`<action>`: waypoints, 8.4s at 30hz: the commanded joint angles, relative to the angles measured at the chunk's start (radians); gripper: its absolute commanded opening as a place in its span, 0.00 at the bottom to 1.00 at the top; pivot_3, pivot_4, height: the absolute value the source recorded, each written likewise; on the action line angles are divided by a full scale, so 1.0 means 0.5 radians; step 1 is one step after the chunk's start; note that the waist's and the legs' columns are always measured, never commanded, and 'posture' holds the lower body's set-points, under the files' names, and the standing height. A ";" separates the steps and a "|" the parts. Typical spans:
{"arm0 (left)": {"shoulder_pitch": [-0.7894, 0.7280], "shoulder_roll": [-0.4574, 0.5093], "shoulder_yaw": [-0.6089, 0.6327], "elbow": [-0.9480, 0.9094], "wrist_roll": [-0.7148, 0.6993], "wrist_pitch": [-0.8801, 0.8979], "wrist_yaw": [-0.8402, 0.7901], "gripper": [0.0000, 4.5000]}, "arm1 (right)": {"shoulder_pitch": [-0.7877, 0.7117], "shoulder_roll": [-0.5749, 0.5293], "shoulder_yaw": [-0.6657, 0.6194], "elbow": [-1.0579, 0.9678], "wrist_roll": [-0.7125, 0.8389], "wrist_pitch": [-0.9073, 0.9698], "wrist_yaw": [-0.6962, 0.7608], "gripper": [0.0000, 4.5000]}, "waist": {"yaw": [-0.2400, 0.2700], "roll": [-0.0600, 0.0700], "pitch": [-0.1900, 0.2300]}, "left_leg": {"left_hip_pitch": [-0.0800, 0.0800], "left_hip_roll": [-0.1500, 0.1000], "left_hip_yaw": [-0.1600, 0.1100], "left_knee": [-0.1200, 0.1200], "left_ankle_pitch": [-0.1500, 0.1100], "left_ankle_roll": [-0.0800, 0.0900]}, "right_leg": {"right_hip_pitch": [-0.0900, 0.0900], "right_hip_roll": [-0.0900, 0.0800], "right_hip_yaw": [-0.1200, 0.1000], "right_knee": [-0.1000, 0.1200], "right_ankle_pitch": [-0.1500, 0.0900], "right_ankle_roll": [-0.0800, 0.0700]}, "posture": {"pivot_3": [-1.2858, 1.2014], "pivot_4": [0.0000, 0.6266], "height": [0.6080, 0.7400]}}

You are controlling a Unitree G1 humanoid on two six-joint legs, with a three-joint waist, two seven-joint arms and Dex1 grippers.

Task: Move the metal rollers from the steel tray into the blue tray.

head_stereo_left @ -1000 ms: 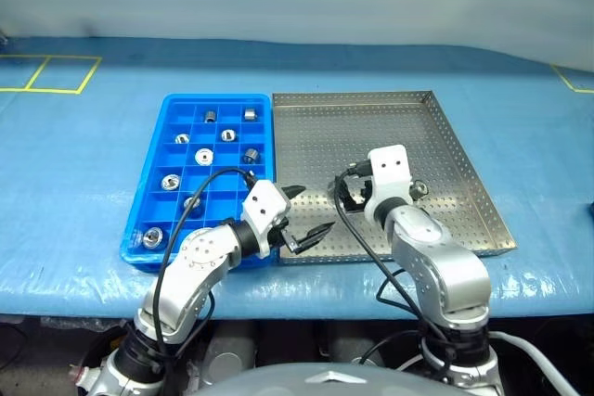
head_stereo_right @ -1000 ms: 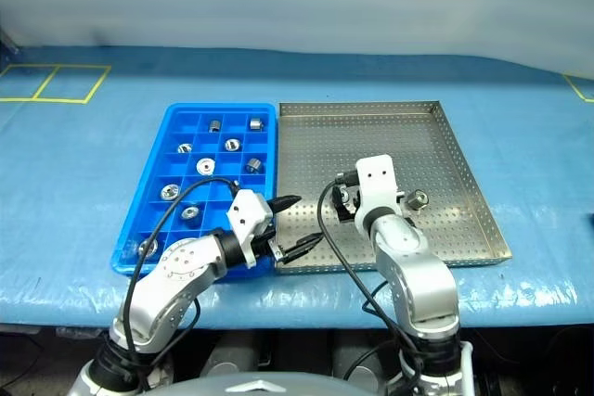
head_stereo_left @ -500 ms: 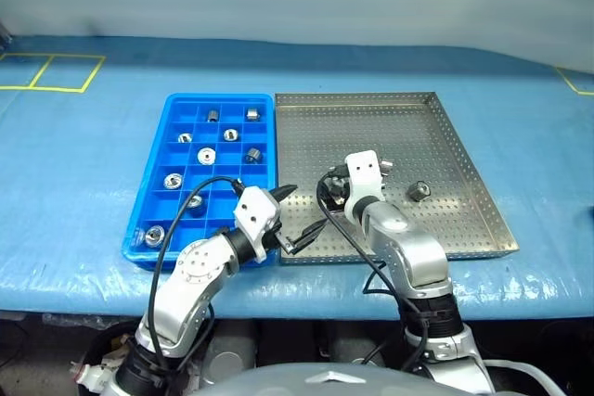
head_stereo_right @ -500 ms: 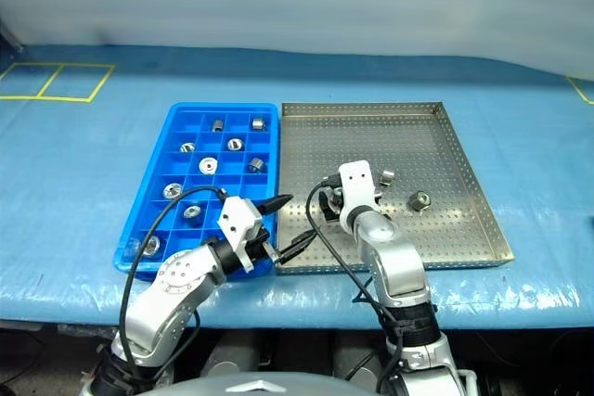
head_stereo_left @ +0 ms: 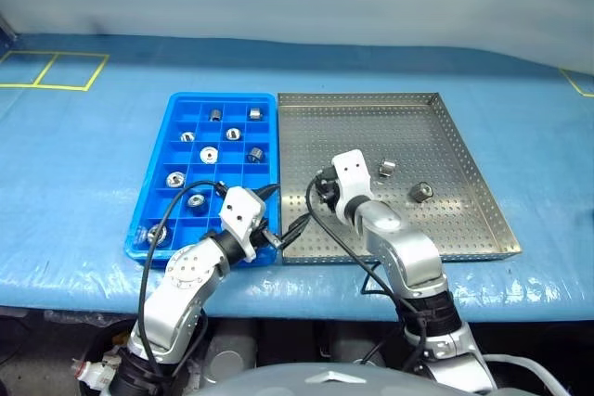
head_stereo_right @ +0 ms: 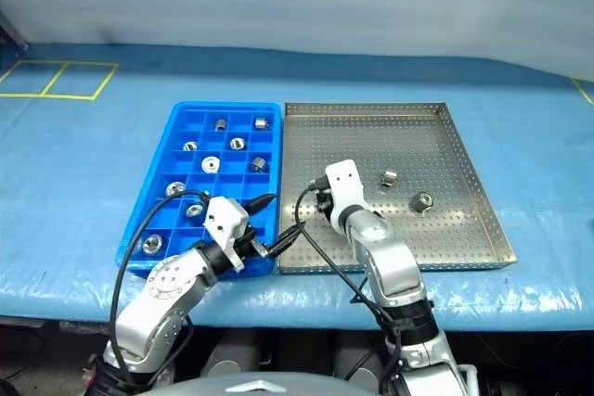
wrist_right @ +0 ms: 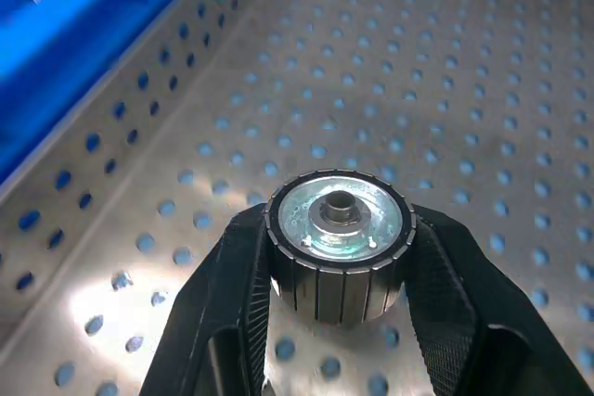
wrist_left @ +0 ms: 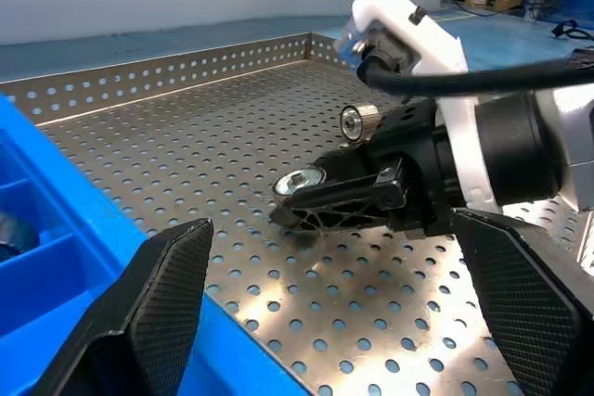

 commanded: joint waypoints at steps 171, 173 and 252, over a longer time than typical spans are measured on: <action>-0.056 0.093 -0.140 -0.016 -0.220 -0.146 -0.401 1.00 | 0.177 0.508 -0.961 0.081 0.187 -0.334 -0.917 1.00 | -0.071 0.008 0.003 | 0.003 0.003 -0.017 -0.014 0.006 -0.023 | -0.005 0.008 -0.017 0.018 -0.019 -0.025 | 0.56 0.24 1.00; -0.052 0.093 -0.138 -0.018 -0.220 -0.146 -0.397 1.00 | 0.146 0.516 -0.998 0.138 0.206 -0.363 -0.971 1.00 | -0.071 0.008 0.003 | 0.004 0.003 -0.017 -0.014 0.006 -0.023 | -0.004 0.008 -0.017 0.018 -0.019 -0.024 | 0.56 0.24 1.00; 0.618 0.287 0.541 -0.399 -0.324 -0.131 -0.112 1.00 | 0.239 0.091 0.452 -0.350 0.502 0.232 0.362 0.99 | 0.407 -0.001 -0.005 | -0.002 0.014 -0.013 -0.022 0.002 -0.029 | -0.021 0.004 -0.029 0.006 -0.022 -0.026 | 0.70 0.24 1.00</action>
